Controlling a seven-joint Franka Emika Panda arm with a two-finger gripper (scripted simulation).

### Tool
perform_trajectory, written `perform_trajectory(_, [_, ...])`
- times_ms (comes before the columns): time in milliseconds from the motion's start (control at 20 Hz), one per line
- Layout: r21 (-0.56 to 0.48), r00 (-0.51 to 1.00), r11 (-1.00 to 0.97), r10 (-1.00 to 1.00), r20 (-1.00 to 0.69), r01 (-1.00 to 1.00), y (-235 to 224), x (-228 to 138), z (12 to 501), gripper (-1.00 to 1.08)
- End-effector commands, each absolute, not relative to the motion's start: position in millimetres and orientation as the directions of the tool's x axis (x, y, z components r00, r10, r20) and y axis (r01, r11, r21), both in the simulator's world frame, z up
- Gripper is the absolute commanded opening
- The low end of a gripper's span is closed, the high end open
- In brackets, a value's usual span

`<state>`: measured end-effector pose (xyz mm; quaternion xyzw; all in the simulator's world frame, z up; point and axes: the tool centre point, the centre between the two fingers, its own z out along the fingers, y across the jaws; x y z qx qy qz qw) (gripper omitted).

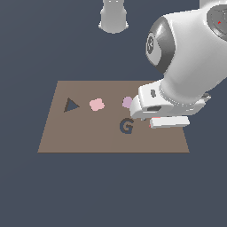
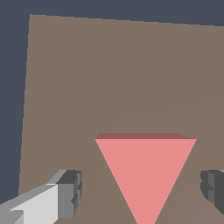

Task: Insert a designated object into the corresponding slot on a board.

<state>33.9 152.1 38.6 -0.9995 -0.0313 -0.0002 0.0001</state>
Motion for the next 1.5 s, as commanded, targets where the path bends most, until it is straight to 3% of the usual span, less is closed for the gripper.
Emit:
perform_trajectory(0, [0.0,0.998,-0.998,0.062,0.0,0.062,152,34,32,1.0])
perform_trajectory(100, [0.0,0.998,-0.998,0.062,0.0,0.062,152,34,30,1.0])
perform_trajectory(150, [0.0,0.998,-0.998,0.062,0.0,0.062,152,34,30,-1.0])
perform_trajectory(1000, [0.0,0.998,-0.998,0.063,-0.001,0.063,151,33,33,-1.0])
perform_trajectory(1450, [0.0,0.996,-0.996,0.093,-0.001,0.093,125,22,34,-1.0])
